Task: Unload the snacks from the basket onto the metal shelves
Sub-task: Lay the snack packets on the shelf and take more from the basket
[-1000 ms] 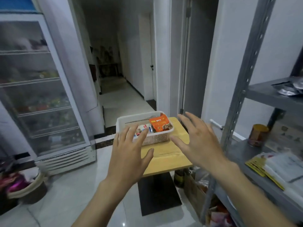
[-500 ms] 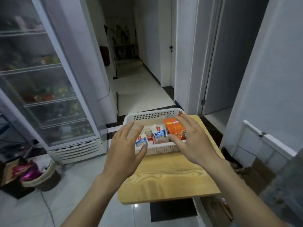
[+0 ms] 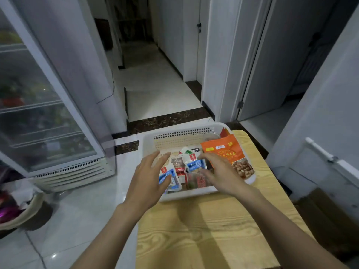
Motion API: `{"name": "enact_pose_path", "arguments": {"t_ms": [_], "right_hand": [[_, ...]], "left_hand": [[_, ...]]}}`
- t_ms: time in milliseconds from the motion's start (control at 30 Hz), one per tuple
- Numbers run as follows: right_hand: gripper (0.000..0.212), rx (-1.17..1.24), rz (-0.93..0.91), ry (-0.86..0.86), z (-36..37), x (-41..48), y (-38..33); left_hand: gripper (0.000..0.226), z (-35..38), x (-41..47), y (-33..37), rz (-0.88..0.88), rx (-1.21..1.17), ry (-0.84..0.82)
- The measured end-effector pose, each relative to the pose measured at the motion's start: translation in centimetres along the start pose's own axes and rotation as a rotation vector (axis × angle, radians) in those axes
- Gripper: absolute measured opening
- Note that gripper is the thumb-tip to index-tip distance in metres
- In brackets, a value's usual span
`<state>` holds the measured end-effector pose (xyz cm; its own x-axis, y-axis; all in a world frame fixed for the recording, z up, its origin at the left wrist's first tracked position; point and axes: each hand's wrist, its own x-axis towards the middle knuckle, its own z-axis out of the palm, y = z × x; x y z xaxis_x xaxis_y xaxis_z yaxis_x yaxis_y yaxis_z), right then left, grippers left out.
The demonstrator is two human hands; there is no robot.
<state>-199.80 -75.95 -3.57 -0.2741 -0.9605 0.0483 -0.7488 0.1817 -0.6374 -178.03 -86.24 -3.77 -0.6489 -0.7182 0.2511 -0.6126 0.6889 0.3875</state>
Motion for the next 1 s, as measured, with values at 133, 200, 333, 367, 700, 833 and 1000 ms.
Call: {"name": "enact_pose_path", "arguments": {"t_ms": [133, 200, 333, 367, 700, 833, 1000], "right_hand": [[0.035, -0.044, 0.055, -0.151, 2.6, 4.0, 2.1], [0.032, -0.064, 0.083, -0.231, 3.8, 5.4, 3.2], [0.029, -0.089, 0.149, -0.405, 5.9, 7.7, 5.5], [0.032, -0.104, 0.158, -0.440, 6.4, 8.2, 6.0], [0.053, -0.413, 0.122, -0.657, 8.7, 10.9, 9.2], [0.052, -0.441, 0.058, -0.677, 8.4, 11.2, 9.2], [0.039, -0.427, 0.005, -0.662, 7.6, 10.8, 8.9]], "left_hand": [[0.064, 2.7, 2.8, -2.7, -0.023, -0.057, -0.111], [0.063, 4.2, 3.4, -3.6, -0.048, -0.087, -0.165], [0.062, 6.6, 4.5, -4.9, -0.085, -0.130, -0.257], [0.062, 7.1, 4.7, -5.2, -0.095, -0.137, -0.274], [0.060, 10.1, 6.5, -7.0, -0.174, -0.185, -0.332], [0.060, 10.8, 7.0, -7.2, -0.178, -0.192, -0.338], [0.059, 11.1, 7.5, -7.1, -0.154, -0.210, -0.331]]}}
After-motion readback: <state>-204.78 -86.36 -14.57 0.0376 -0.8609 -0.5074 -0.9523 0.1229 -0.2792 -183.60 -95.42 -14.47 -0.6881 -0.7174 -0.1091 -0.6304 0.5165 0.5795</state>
